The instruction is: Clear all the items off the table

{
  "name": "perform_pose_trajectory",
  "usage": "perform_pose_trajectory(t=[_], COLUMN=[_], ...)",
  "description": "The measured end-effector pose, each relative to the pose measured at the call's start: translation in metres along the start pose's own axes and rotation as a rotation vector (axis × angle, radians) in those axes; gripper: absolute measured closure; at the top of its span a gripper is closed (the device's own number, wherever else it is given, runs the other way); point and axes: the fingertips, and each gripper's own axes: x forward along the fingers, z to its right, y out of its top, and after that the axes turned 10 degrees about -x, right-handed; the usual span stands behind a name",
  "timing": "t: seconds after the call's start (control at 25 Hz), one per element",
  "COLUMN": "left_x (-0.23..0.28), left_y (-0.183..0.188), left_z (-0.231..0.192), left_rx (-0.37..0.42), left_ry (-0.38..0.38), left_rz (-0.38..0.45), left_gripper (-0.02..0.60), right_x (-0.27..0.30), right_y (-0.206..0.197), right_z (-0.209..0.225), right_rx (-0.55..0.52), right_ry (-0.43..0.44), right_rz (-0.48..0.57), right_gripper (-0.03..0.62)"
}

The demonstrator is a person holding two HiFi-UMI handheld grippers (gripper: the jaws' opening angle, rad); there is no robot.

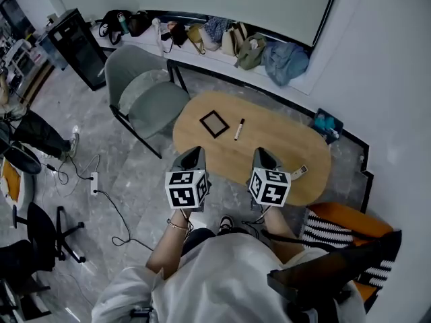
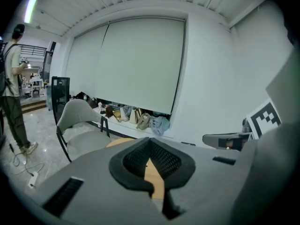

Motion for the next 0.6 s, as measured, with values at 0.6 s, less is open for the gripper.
perform_pose_trajectory(t=[0.6], left_x=[0.047], left_y=[0.026], left_z=[-0.019], left_rx=[-0.008], left_ry=[0.044], left_rz=[-0.024], left_gripper=[0.574], right_x=[0.061], right_y=[0.007], right_z=[0.011], right_rx=[0.012], right_ry=[0.038], right_rz=[-0.053], right_gripper=[0.569])
